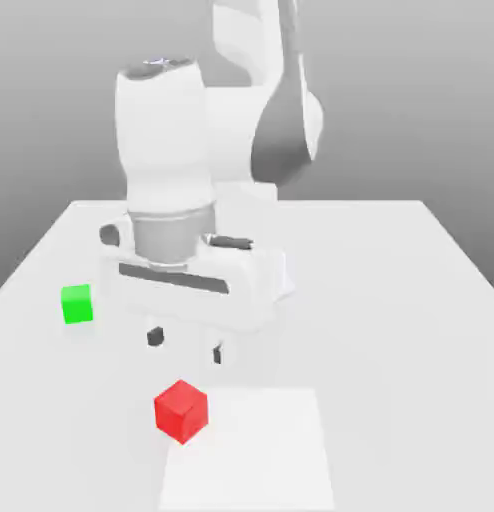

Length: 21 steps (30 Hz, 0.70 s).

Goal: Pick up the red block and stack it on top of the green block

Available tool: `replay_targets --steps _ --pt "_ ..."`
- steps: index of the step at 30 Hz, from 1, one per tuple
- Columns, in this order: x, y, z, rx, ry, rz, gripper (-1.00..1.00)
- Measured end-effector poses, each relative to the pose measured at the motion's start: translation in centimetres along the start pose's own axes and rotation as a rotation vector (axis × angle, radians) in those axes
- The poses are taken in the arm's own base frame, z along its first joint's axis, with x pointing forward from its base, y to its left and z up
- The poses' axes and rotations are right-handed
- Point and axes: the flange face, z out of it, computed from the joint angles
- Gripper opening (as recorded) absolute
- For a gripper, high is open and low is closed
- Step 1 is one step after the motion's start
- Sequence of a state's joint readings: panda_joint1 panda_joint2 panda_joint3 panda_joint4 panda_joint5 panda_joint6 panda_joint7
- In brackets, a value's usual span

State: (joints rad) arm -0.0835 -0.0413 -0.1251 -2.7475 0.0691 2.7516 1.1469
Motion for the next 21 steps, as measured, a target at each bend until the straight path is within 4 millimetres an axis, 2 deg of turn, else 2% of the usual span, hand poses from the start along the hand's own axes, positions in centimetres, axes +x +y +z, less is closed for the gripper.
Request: replay_targets --steps 2,12,13,19,21 --pt "0.7 1.5 2.2 -0.039 0.013 0.045 0.0" --pt "0.1 2.0 8.6 -0.052 0.016 0.034 0.0" --pt "0.1 2.1 9.0 -0.053 0.015 0.035 -1.0" --pt "0.1 2.1 9.2 -0.052 0.015 0.036 -1.0" --pt "0.2 1.9 8.5 -0.05 0.017 0.034 -1.0"
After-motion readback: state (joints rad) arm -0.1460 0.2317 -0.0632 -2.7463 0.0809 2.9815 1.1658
